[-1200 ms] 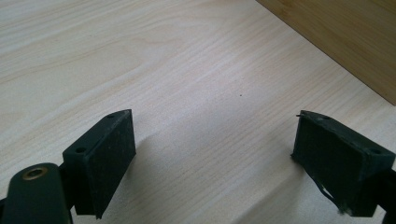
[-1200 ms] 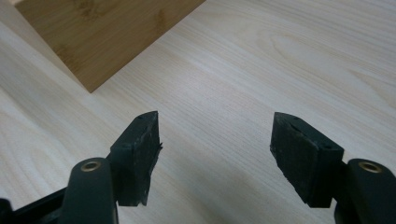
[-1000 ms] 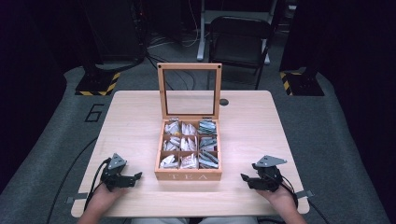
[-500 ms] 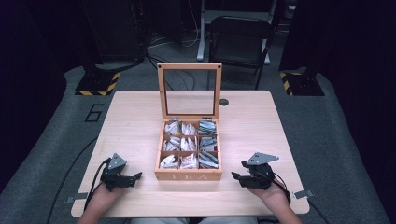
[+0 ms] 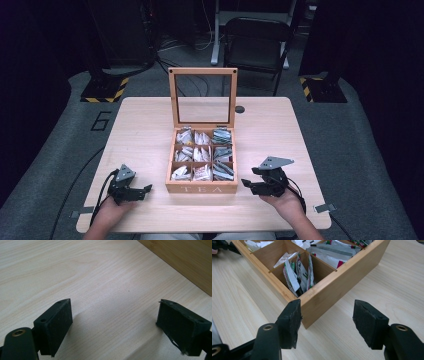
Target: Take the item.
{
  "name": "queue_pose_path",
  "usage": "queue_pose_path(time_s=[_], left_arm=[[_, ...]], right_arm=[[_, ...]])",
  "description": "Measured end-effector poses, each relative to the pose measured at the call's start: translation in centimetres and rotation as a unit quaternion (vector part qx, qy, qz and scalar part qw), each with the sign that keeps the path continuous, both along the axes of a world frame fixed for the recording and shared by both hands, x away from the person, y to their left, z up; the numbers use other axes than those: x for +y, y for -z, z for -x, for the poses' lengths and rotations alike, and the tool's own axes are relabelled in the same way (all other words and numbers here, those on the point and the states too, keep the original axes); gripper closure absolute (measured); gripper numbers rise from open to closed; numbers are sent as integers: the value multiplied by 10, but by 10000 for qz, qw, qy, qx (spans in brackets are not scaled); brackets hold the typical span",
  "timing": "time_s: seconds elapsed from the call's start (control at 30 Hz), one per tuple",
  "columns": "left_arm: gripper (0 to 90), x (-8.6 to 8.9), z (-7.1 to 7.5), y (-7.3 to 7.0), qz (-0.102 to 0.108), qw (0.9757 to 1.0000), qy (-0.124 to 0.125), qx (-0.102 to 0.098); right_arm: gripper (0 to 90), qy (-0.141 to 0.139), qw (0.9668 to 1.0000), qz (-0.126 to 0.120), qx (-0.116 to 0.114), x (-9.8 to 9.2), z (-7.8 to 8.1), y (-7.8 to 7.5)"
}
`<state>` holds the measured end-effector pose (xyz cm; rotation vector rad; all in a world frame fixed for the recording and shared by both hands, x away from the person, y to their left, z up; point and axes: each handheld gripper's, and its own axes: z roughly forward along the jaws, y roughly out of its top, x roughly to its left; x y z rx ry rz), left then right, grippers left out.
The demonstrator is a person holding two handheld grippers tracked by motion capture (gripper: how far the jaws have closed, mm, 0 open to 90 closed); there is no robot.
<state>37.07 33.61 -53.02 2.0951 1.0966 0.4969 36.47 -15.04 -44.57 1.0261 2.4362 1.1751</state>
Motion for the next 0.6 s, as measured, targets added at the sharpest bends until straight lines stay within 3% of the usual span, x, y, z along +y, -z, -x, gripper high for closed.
queue_pose_path(time_s=[0.6], left_arm=[[127, 0, 0, 0, -2, 10000, 5, 8]], right_arm=[[390, -201, 9998, 0, -53, 20, -12, -16]])
